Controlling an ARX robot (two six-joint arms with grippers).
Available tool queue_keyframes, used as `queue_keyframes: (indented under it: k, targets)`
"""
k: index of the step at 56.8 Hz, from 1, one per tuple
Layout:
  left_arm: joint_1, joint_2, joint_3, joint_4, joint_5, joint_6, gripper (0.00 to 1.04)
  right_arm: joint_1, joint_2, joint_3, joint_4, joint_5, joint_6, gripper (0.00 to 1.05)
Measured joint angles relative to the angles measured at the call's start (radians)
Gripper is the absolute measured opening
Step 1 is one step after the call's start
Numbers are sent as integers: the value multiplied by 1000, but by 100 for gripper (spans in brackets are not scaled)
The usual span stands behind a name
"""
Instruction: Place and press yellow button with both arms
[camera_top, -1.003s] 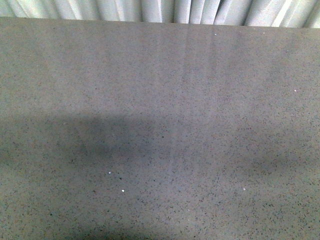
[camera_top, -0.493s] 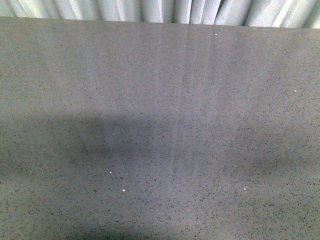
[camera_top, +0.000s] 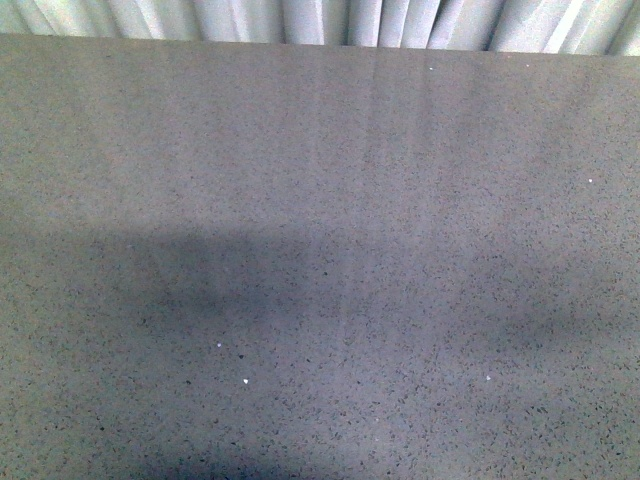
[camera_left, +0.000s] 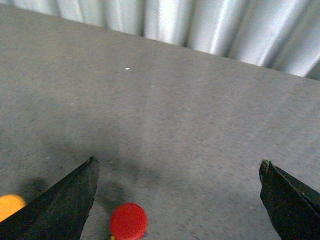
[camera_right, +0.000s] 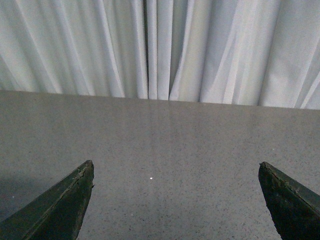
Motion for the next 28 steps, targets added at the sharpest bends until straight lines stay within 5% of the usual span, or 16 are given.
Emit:
queue_keyframes:
  k: [12, 28]
  targets:
    - [137, 291, 56, 146, 13, 7, 96, 0, 0, 0, 0, 0, 0, 96]
    - [209, 458, 100, 221, 4, 22, 96, 0, 0, 0, 0, 0, 0, 96]
